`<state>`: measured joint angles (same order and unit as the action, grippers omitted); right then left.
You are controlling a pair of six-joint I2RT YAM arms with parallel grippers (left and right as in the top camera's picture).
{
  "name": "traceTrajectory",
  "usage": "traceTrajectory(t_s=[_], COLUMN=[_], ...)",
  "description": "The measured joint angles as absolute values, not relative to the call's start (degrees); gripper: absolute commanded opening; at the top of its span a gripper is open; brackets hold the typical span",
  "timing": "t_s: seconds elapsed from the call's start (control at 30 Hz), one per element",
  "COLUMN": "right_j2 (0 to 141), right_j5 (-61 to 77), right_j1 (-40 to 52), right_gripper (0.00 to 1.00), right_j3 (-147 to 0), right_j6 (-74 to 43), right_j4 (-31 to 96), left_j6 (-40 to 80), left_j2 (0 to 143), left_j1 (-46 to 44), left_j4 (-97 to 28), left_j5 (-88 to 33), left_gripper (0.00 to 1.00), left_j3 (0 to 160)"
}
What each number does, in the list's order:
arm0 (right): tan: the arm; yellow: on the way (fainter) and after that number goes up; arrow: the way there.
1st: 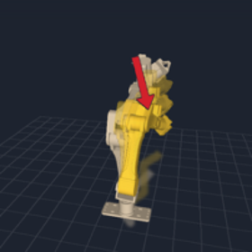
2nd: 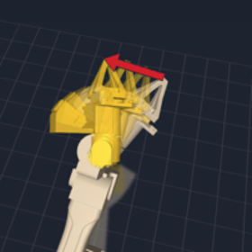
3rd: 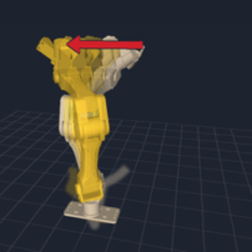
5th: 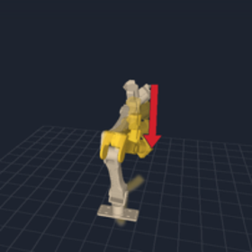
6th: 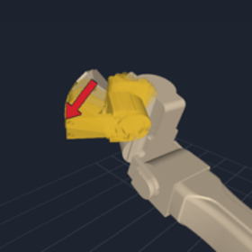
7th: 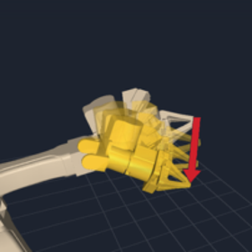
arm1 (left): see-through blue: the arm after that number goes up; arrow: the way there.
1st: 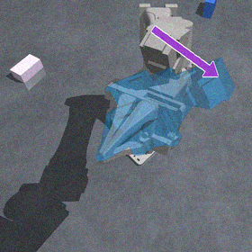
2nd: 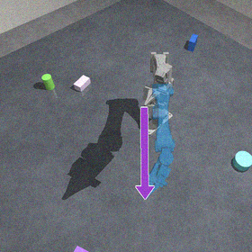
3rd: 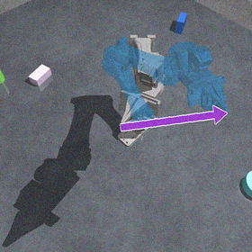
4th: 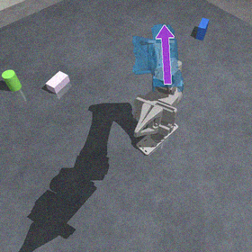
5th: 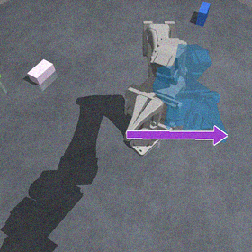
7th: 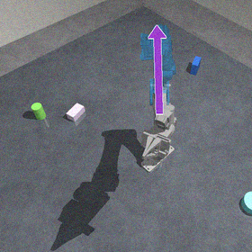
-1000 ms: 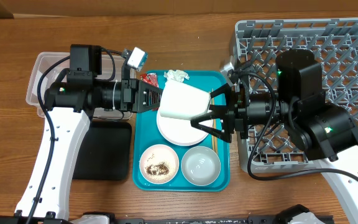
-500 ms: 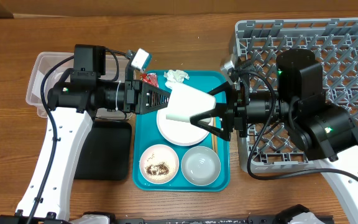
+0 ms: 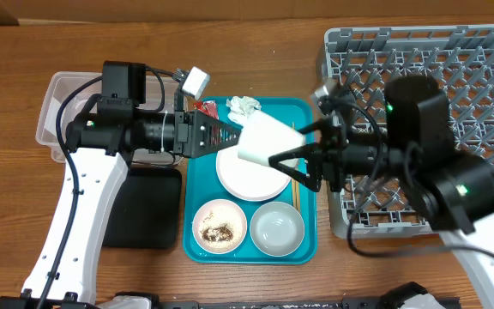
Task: Sort waste into correct bins and load items into the dishwasher
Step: 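Place the white cup upside down in the dish rack with right gripper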
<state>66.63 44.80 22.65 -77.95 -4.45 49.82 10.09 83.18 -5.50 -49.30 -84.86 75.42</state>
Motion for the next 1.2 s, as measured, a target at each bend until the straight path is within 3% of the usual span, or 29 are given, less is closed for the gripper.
traceTrajectory(t_s=[0.27, 0.47, 0.83, 1.2], right_j2=[56.0, 55.0, 71.8, 83.3], right_j5=[10.8, -1.9, -8.6, -3.7], right_j1=[22.7, 22.7, 22.5, 9.5], right_gripper=[0.62, 0.62, 0.62, 0.55], right_j3=[-78.1, -78.1, -78.2, -78.2], right_j6=[-18.2, -28.5, -35.0, -29.6], right_j4=[66.7, 76.1, 82.1, 79.6], left_j6=[10.7, 11.5, 17.3, 18.1], left_j2=[83.2, 81.7, 61.9, 57.8], left_j1=[-2.1, -1.8, -1.8, -1.8], left_j4=[-52.4, -57.4, -68.6, -69.0], left_j5=[-70.9, -55.2, -11.7, -1.0], left_gripper=[1.0, 1.0, 1.0, 1.0], left_j3=[75.4, 75.4, 78.7, 79.1])
